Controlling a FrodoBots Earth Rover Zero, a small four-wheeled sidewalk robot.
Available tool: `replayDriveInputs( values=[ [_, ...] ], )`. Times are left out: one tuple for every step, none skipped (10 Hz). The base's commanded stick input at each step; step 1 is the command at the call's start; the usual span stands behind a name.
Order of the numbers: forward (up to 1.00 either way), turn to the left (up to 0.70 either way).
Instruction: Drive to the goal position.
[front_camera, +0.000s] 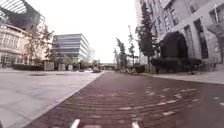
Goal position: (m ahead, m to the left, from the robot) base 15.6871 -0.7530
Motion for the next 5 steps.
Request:
replayDriveInputs(
  values=[
    [0.7, -0.14],
    [0.7, -0.14],
    [0.7, -0.04],
    [0.7, 0.0],
    [0.7, 0.0]
  ],
)
